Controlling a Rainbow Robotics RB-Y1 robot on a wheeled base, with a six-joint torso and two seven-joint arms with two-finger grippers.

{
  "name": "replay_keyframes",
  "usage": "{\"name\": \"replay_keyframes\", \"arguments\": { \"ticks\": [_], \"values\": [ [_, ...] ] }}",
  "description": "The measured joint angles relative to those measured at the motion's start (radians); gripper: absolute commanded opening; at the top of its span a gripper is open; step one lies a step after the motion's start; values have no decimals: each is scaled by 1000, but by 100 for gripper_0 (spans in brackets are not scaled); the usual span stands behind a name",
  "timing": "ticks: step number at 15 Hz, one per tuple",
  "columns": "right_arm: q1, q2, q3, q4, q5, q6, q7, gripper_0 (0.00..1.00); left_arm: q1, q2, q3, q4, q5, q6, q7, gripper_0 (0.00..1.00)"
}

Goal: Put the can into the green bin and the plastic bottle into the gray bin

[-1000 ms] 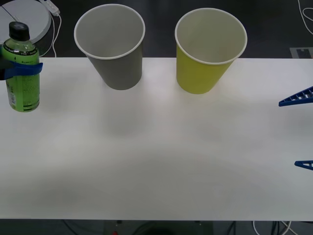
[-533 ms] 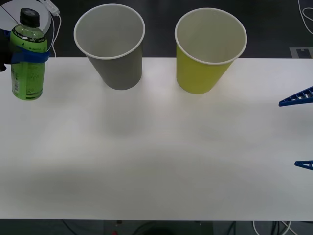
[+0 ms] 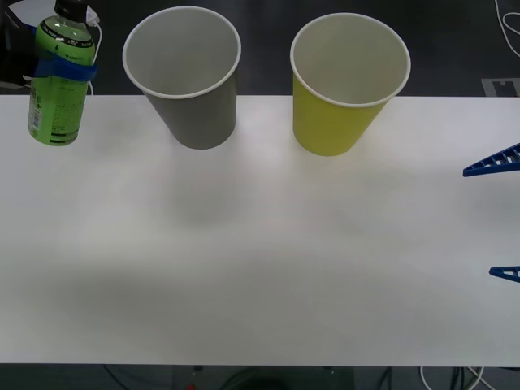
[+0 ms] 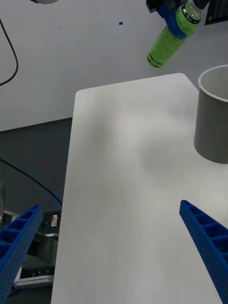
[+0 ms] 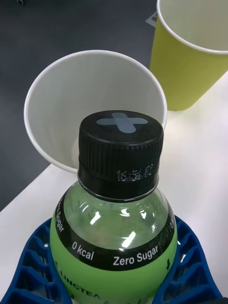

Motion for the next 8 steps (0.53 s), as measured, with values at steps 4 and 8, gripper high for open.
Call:
{"name": "replay_keyframes", "arguments": {
  "ticks": [4, 8],
  "values": [
    [0, 0, 0, 0, 0, 0, 0, 100, -144, 0, -82, 72, 0, -82, 4, 0],
    [0, 0, 0, 0, 0, 0, 0, 100, -280, -1, -191, 155, 10, -91, 3, 0]
  ]
}}
